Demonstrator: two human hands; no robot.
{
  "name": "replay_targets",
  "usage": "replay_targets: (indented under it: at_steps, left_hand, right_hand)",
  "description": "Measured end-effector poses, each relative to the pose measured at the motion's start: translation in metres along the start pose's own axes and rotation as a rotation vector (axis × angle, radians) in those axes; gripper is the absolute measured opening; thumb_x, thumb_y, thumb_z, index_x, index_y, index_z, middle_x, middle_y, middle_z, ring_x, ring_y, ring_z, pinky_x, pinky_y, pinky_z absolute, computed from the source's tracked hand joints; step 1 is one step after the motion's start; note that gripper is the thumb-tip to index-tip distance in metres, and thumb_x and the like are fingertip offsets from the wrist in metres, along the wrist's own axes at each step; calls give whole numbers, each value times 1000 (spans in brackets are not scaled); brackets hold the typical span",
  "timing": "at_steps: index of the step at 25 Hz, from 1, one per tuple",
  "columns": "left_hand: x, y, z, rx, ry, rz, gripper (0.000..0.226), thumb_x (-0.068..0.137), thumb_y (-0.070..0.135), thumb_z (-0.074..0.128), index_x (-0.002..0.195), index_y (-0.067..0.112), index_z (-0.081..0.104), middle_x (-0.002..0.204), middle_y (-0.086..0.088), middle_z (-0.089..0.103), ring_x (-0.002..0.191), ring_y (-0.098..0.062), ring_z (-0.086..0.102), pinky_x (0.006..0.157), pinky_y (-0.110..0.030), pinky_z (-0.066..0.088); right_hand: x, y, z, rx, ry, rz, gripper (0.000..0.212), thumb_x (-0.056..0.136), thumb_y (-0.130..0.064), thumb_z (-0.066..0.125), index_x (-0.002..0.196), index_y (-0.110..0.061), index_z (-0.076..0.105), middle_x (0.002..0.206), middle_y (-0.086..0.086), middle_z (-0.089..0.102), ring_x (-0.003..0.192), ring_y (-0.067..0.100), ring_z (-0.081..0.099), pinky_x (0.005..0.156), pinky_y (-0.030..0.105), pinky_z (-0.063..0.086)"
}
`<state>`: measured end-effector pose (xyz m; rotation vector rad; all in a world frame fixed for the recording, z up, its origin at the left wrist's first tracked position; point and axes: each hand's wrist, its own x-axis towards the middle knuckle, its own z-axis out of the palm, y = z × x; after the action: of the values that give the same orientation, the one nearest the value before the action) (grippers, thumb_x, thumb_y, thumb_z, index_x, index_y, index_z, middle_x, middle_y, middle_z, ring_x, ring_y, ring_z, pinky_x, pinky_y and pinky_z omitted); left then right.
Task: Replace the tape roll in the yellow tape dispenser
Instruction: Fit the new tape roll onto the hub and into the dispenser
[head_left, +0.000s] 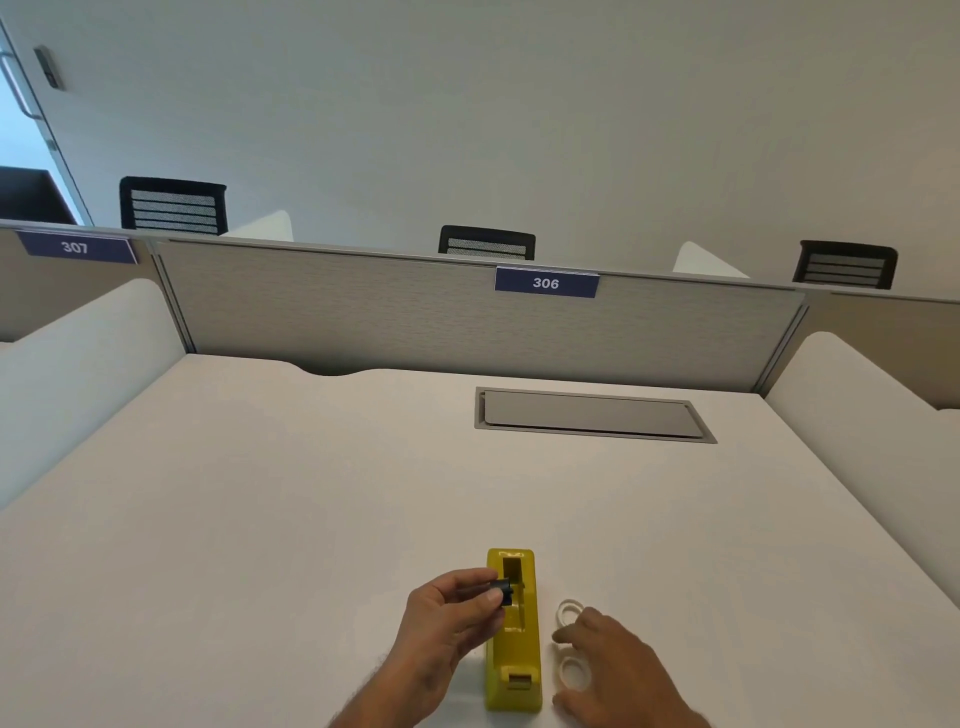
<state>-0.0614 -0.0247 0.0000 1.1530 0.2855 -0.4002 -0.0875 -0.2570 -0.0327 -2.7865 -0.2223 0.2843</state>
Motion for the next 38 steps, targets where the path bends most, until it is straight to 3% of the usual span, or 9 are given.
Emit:
replay_targets:
  at_steps: [2, 5, 9, 12, 15, 19, 24, 29, 38]
  left_hand:
    - [-2, -1, 1, 1, -6, 0, 27, 81, -4, 75, 106, 5, 74, 103, -17, 75, 94, -33, 74, 73, -36, 61]
    - [-3, -2, 1, 6, -5, -2, 28, 80, -4, 75, 107, 5, 73, 102, -16, 76, 94, -33, 74, 74, -36, 61]
    - [-5, -2, 4, 28, 1, -4, 27, 79, -5, 77, 102, 7, 76, 102, -16, 75, 94, -32, 74, 74, -36, 61]
    - [-5, -2, 6, 37, -14, 3, 25, 77, -5, 79, 98, 9, 79, 102, -16, 75, 96, -32, 73, 75, -36, 60]
    - [-6, -2, 7, 45, -29, 16, 24, 77, -5, 79, 97, 10, 79, 103, -16, 75, 97, -32, 73, 75, -36, 60]
    - [-8, -1, 8, 57, -61, 37, 23, 78, -4, 78, 96, 10, 80, 103, -16, 75, 96, -31, 73, 74, -34, 59]
    - [-10, -1, 8, 96, -93, 63, 23, 79, 0, 79, 100, 9, 79, 104, -16, 75, 98, -31, 73, 79, -36, 59]
    - [-11, -1, 11, 175, -105, 84, 21, 82, 3, 77, 101, 13, 79, 103, -11, 76, 97, -29, 73, 80, -35, 60]
    - [-12, 1, 10, 286, -86, 172, 23, 84, 4, 76, 102, 19, 80, 99, -4, 78, 94, -23, 74, 74, -29, 59]
  right_hand:
    - [-1, -2, -1, 17, -2, 4, 69, 64, -71, 58, 128, -43, 53, 119, -26, 46, 111, 0, 50, 89, 21, 43]
    - [-2, -6, -7, 120, -6, 28, 55, 66, -58, 67, 116, -37, 64, 111, -21, 49, 99, 2, 55, 85, 18, 47]
    - [-2, -17, -20, 661, 140, 213, 37, 56, -28, 84, 91, -28, 74, 98, -8, 70, 85, 13, 67, 73, 30, 62]
    - [0, -29, -32, 1026, 161, 269, 43, 50, -9, 89, 91, -19, 80, 99, 9, 71, 95, 29, 67, 66, 44, 64]
    - [2, -40, -40, 1184, 139, 232, 41, 55, -3, 91, 92, -18, 82, 94, 16, 73, 87, 32, 72, 66, 42, 63]
    - [2, -49, -45, 1259, 109, 180, 39, 56, -11, 88, 94, -11, 81, 97, 22, 69, 81, 29, 73, 69, 39, 62]
    - [6, -53, -45, 1262, 115, 174, 15, 78, -6, 80, 92, -12, 82, 107, 7, 72, 91, 23, 74, 69, 36, 62]
    - [6, -55, -44, 1280, 88, 140, 43, 62, -25, 87, 102, -17, 78, 100, 10, 77, 93, 27, 74, 71, 38, 63]
    - [7, -55, -41, 1322, 53, 97, 51, 56, -30, 90, 104, -15, 77, 99, 13, 77, 95, 31, 74, 79, 44, 62]
